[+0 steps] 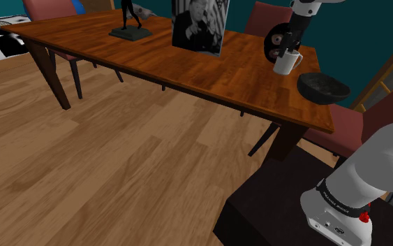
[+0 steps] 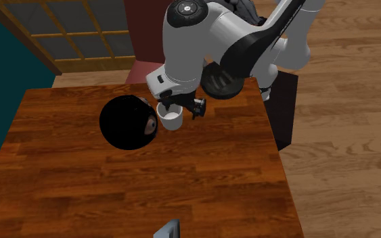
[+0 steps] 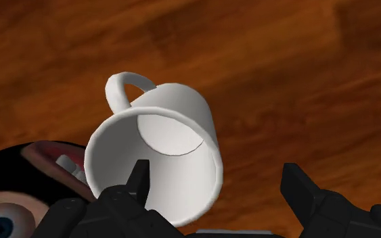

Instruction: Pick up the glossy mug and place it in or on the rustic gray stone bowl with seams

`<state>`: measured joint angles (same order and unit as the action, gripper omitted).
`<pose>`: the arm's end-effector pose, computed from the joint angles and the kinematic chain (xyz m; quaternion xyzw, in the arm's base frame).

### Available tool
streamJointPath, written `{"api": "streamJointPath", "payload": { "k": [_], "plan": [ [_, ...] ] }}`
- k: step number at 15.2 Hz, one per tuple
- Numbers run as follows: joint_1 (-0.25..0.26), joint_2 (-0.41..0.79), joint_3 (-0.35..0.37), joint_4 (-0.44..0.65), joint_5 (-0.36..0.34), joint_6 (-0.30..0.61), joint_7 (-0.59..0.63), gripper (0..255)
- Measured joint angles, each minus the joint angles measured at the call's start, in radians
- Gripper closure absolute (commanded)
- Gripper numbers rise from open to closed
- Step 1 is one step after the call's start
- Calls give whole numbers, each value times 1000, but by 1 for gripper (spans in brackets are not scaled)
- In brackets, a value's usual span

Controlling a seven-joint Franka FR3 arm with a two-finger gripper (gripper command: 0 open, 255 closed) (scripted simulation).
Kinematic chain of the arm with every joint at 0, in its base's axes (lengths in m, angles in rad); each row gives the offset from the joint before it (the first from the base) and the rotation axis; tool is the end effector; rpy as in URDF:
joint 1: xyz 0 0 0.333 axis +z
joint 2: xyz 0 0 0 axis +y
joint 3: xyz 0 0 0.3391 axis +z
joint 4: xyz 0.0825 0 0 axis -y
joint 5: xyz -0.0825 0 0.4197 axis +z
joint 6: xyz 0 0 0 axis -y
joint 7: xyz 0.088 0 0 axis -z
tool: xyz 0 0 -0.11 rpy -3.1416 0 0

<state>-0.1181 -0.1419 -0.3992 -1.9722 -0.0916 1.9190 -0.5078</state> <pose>0.4790 -0.2913 0.5441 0.9991 0.0099 0.0263 0.0332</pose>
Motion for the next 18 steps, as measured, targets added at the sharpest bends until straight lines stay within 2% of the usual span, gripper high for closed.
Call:
{"api": "streamJointPath", "payload": {
  "k": [4,10,11,18],
  "plan": [
    [-3,10,-5,-42,2,51,-5,0],
    [-2,10,-4,-50,2,59,-3,0],
    [-2,10,-4,-50,2,59,-3,255],
    [-2,10,-4,-50,2,59,-3,255]
  ]
}}
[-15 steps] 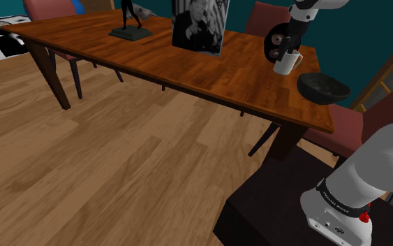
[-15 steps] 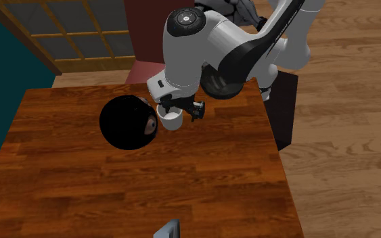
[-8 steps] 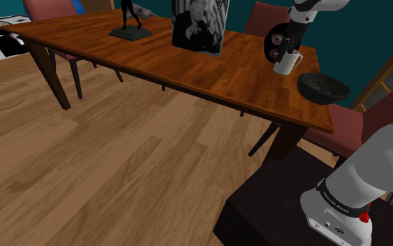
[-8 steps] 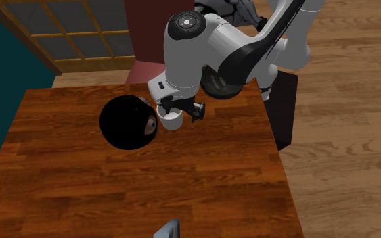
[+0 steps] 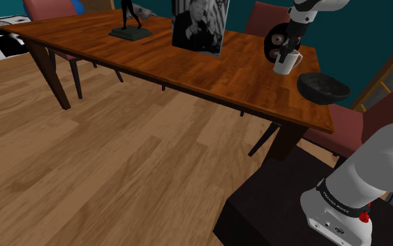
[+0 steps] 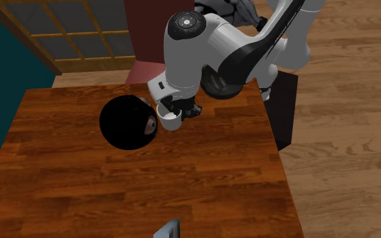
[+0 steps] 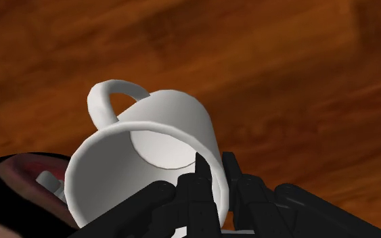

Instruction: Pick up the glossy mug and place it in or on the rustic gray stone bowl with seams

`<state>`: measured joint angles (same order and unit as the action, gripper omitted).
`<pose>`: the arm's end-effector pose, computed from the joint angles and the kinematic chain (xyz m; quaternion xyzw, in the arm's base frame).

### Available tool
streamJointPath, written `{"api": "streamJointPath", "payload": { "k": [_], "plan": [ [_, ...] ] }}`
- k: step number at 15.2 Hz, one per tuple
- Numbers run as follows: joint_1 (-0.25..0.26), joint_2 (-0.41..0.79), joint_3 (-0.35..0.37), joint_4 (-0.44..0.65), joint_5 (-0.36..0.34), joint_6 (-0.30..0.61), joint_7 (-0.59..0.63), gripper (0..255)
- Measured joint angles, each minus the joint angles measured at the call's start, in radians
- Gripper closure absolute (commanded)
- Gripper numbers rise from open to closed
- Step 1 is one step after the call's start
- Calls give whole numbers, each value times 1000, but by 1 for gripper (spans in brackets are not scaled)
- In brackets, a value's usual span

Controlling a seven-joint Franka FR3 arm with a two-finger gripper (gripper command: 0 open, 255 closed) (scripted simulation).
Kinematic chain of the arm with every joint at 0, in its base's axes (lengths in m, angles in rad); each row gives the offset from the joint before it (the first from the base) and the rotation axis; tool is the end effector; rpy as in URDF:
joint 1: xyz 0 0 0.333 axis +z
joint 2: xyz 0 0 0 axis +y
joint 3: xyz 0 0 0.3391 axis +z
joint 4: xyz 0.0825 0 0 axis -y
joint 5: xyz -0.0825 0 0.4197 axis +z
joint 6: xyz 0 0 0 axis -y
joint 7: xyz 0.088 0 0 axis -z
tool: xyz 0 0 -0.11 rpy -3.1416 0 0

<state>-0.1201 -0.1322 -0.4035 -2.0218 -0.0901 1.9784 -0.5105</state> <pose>0.4789 -0.2925 0.5189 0.9990 0.0102 0.0264 0.0335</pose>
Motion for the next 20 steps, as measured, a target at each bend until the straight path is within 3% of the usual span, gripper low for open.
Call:
{"api": "streamJointPath", "payload": {
  "k": [5,20],
  "plan": [
    [1,0,1,16,1,-16,0,255],
    [5,-1,7,213,5,-214,-8,255]
  ]
}}
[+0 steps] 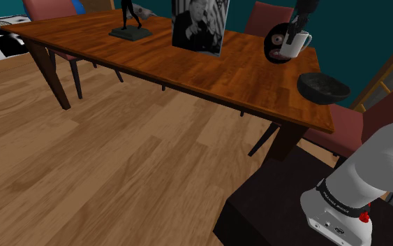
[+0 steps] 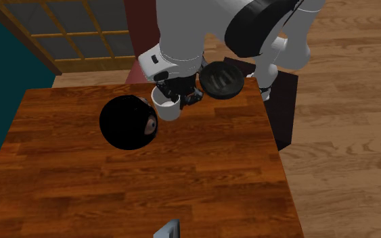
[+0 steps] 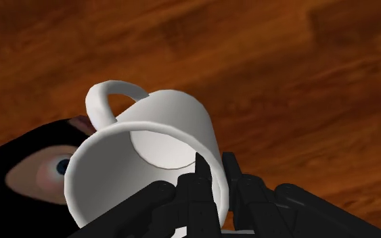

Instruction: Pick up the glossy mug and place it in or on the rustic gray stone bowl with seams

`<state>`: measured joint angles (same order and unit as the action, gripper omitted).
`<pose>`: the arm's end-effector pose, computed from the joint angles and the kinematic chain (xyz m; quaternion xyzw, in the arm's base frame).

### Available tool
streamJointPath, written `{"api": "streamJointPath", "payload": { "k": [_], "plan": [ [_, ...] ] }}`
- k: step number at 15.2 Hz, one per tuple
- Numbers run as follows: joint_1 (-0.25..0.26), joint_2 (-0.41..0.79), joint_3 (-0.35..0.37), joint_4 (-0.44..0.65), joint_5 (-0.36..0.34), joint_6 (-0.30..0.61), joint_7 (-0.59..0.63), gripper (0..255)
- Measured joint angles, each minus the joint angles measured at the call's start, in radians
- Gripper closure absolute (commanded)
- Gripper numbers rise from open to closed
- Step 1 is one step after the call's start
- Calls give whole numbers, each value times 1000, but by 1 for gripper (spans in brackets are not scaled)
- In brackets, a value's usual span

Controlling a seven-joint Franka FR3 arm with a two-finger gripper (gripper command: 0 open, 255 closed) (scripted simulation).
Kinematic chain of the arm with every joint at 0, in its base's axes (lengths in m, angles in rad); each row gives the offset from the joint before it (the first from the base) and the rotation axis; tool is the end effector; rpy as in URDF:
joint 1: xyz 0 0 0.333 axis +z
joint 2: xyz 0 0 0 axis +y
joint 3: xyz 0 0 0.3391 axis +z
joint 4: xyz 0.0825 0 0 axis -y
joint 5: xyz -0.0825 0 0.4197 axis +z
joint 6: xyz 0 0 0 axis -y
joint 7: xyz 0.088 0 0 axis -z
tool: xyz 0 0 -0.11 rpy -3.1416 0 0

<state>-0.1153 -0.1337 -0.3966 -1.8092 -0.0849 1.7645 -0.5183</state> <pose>0.4809 -0.2934 0.6103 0.9990 0.0103 0.0264 0.0335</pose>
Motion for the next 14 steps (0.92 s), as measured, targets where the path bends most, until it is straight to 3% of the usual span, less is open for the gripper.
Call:
{"api": "streamJointPath", "payload": {
  "k": [12,14],
  "plan": [
    [1,41,-4,204,17,-165,-18,255],
    [5,-13,9,162,-3,-174,0,255]
  ]
}}
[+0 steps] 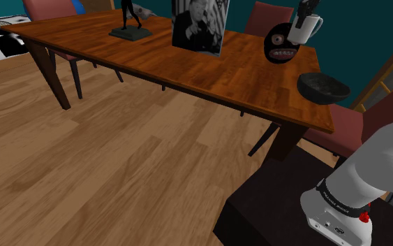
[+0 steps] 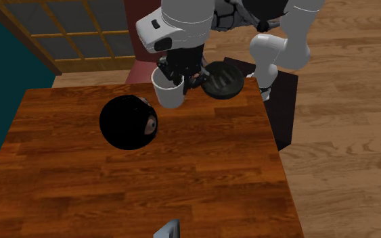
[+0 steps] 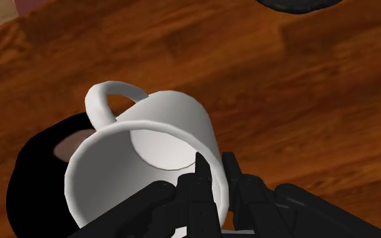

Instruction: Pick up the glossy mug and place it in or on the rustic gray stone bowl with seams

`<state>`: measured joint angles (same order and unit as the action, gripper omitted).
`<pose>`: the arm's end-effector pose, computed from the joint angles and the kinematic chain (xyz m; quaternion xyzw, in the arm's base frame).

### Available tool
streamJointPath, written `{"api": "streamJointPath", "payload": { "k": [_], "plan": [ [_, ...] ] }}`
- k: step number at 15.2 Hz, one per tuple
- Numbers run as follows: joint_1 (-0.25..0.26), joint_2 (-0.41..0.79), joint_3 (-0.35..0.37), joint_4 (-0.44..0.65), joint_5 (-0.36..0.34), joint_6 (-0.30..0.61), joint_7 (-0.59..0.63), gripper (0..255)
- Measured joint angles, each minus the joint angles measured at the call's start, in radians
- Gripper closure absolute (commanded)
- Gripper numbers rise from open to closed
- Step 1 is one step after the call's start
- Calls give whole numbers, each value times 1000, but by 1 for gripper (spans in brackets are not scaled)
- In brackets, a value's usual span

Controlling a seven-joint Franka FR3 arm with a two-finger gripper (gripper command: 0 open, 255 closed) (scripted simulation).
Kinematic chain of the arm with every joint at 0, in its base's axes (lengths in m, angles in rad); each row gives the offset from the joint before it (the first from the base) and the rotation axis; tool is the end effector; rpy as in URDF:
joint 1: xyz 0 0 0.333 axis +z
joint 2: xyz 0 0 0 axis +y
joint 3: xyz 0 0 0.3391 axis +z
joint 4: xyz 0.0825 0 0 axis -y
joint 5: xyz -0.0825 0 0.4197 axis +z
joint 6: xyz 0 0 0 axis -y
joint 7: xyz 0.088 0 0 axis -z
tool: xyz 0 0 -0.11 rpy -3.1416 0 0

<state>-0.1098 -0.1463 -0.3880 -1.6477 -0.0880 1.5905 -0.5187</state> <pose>0.4673 -0.2845 0.6837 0.9990 0.0104 0.0262 0.0333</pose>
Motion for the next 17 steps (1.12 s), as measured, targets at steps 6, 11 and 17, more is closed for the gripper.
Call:
{"api": "streamJointPath", "payload": {
  "k": [6,11,17],
  "plan": [
    [-2,-237,57,-190,-72,-39,64,255],
    [-21,-426,106,-332,-105,-88,102,255],
    [-49,-645,167,-453,-117,-192,134,255]
  ]
}}
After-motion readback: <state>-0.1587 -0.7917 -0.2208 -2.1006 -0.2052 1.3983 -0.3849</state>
